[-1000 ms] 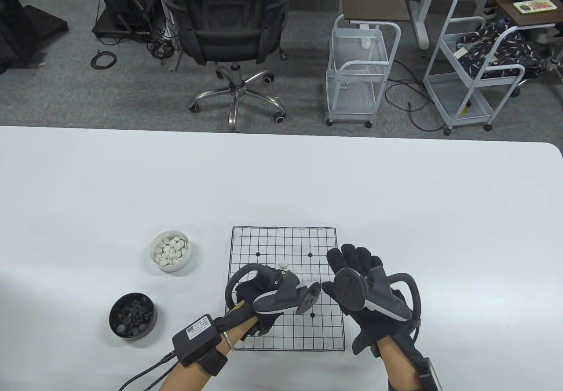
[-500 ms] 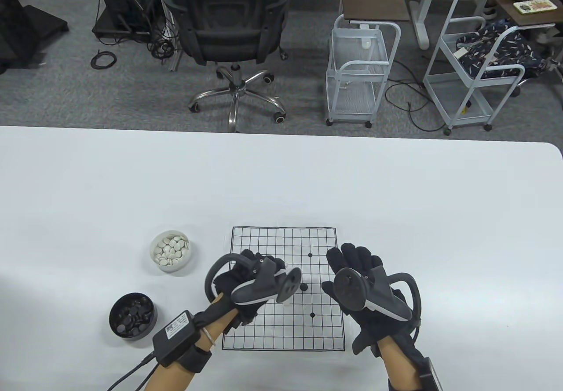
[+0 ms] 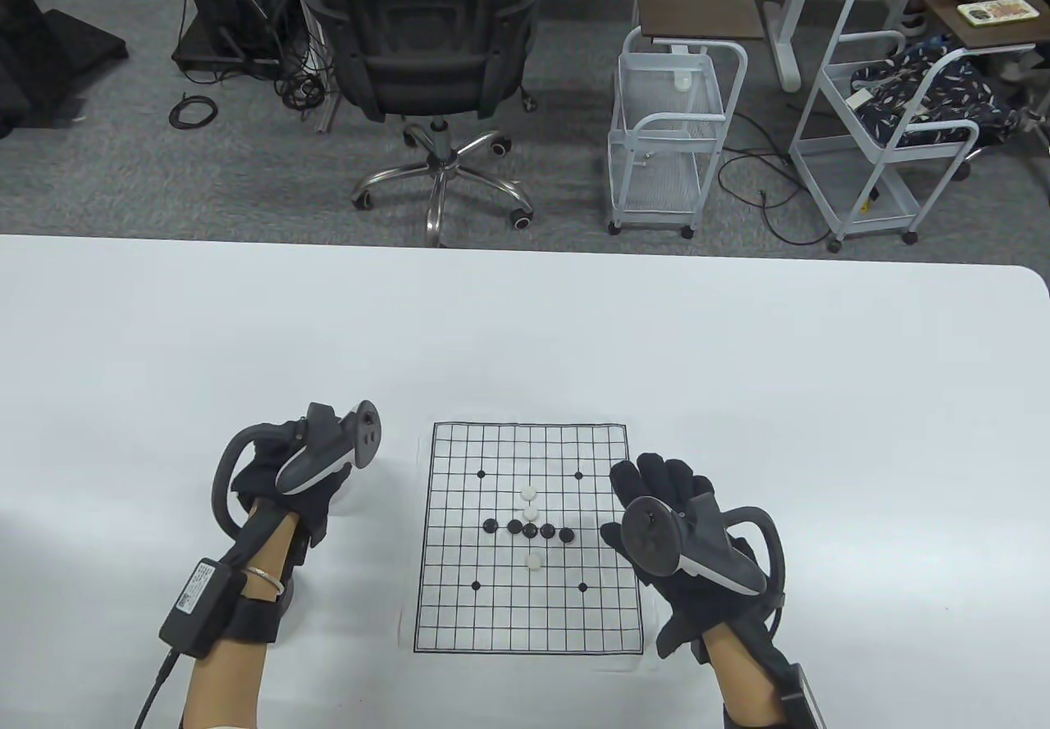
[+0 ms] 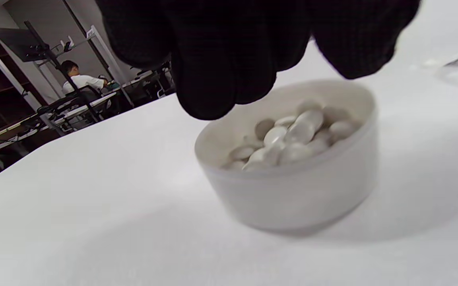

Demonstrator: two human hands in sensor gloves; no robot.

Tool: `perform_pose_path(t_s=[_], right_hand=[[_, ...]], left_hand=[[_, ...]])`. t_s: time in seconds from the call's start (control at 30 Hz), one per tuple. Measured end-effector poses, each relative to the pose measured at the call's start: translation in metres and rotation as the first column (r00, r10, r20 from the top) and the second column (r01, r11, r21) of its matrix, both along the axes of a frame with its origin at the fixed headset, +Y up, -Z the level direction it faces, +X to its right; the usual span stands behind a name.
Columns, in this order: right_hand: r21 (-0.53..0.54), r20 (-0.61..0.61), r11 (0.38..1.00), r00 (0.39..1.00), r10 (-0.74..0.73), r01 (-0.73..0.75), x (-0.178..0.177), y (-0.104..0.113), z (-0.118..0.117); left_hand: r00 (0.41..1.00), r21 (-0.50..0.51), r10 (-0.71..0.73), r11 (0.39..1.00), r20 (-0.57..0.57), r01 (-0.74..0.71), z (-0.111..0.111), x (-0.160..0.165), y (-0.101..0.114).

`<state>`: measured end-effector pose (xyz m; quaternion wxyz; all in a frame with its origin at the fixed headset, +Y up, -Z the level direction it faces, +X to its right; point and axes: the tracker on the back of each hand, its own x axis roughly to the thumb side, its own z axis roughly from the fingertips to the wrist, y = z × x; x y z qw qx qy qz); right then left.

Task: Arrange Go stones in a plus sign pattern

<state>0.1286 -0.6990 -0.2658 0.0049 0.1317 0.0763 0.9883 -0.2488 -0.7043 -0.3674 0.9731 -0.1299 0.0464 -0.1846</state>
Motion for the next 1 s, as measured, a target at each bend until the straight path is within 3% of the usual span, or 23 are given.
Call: perform_pose_path(t_s=[0.2,0.43,0.63,0.8,0.9,1.0], right_hand=[[-0.019,0.011,1.0,1.0,0.011,-0.011,0.001,-0.003,-0.003],[-0.026,0.016,1.0,1.0,0.014,-0.013,0.001,-0.003,-0.004],[-0.026,0.018,1.0,1.0,0.012,-0.011,0.002,-0.003,-0.004],[-0.022,0.02,1.0,1.0,0.004,-0.004,0.002,-0.001,-0.004],[-0.02,0.018,1.0,1.0,0.004,-0.003,0.002,-0.001,-0.003],[-0.019,0.018,1.0,1.0,0.004,-0.003,0.002,-0.001,-0.003]], left_hand=[[0.992,-0.088,-0.118,0.99,-0.053,0.113,-0.016,0.003,-0.027],[0.984,-0.095,-0.172,0.982,-0.057,0.166,-0.024,0.006,-0.032],[0.994,-0.081,-0.079,0.994,-0.072,0.073,-0.025,-0.005,-0.03],[0.998,-0.051,-0.036,0.998,-0.054,0.033,-0.022,-0.006,-0.016],[1.0,0.009,-0.008,1.0,-0.019,0.008,-0.016,-0.003,0.003],[0.99,0.082,0.123,0.988,0.072,-0.129,-0.005,0.01,0.025]])
